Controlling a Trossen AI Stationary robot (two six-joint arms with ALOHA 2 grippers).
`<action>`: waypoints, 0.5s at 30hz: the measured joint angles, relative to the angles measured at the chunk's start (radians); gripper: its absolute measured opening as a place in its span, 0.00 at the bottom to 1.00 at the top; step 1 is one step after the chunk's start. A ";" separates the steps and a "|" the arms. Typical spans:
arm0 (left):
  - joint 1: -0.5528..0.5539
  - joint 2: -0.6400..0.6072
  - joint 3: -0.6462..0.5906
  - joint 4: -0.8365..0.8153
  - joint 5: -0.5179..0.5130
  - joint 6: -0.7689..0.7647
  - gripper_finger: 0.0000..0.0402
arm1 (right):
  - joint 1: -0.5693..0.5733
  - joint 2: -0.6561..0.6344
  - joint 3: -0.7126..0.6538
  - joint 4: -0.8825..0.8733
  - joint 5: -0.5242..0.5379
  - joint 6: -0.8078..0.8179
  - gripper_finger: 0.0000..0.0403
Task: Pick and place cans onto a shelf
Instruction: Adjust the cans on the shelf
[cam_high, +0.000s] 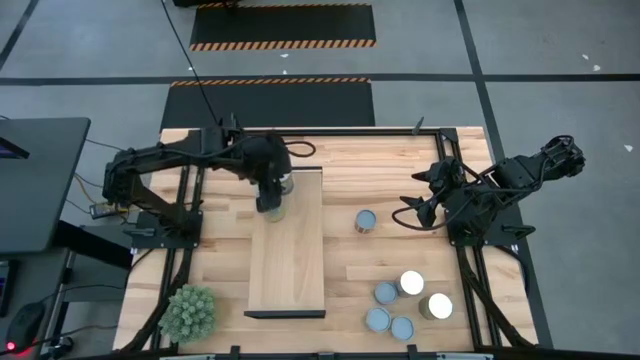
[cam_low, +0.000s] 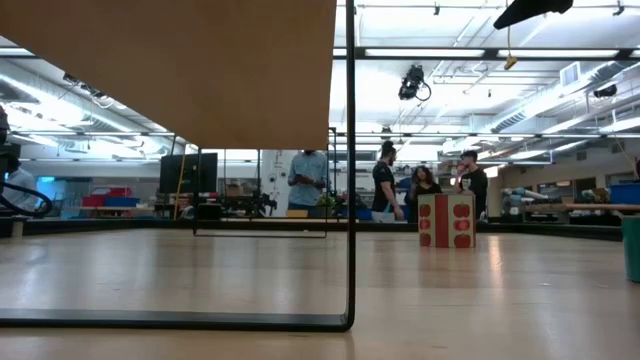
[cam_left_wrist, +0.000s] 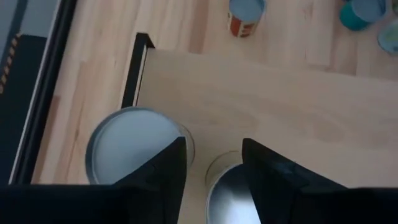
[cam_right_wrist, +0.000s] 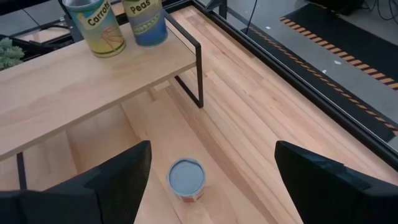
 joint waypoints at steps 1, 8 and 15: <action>0.006 0.000 0.000 -0.007 0.009 0.015 0.41 | 0.000 0.000 0.000 0.002 0.000 0.000 0.87; 0.042 0.000 0.000 -0.067 0.046 0.124 0.41 | 0.000 0.000 0.000 0.021 0.001 -0.007 0.87; 0.069 0.000 0.000 -0.071 0.103 0.192 0.42 | 0.000 0.000 0.000 0.021 0.001 -0.007 0.87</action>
